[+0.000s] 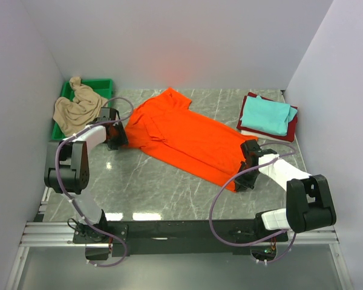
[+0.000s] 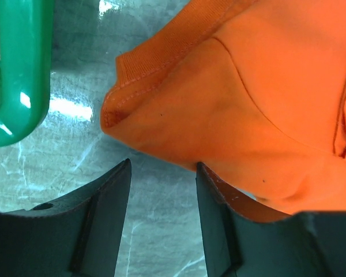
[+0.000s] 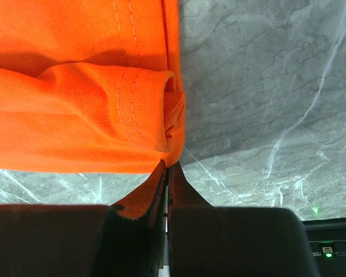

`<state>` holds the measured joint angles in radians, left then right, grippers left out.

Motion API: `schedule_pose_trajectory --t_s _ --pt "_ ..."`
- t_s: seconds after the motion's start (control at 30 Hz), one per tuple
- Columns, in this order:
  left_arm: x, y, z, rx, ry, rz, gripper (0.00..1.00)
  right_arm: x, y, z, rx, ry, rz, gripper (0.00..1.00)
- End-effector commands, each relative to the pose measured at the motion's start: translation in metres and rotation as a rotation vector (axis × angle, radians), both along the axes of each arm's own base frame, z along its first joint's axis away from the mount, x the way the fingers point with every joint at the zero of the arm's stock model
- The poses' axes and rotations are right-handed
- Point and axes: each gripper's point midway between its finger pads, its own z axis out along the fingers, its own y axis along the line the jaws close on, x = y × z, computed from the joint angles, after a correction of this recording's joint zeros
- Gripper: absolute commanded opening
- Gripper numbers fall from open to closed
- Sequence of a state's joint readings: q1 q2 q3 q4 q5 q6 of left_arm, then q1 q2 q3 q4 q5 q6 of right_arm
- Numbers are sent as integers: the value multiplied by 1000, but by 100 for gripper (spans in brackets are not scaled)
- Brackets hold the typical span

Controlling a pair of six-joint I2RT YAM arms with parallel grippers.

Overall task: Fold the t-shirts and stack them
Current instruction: Fold the tshirt

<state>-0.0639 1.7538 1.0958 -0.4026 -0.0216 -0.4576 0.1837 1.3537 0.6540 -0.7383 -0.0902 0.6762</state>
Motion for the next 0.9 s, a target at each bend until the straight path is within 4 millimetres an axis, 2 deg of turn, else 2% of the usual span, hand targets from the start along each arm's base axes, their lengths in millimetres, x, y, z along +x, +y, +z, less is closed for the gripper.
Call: schedule_pose_trajectory --t_s 0.0,0.57,0.67,0.7,0.8,0.87 --pt "16 4 5 9 -48 25 54 -3 -8 -6 -51 8 1 0" --pt "29 10 -11 36 -50 74 34 -5 -9 -5 -57 10 10 0" --pt "30 13 -16 51 -37 81 26 -8 -11 -4 -65 16 14 0" --pt "29 13 -17 55 -30 82 20 -9 -12 -3 -68 16 17 0" --pt "27 17 -19 76 -13 86 10 -11 -11 2 -61 18 19 0" --pt "25 19 -18 95 -13 89 6 -9 -12 7 -65 7 17 0"
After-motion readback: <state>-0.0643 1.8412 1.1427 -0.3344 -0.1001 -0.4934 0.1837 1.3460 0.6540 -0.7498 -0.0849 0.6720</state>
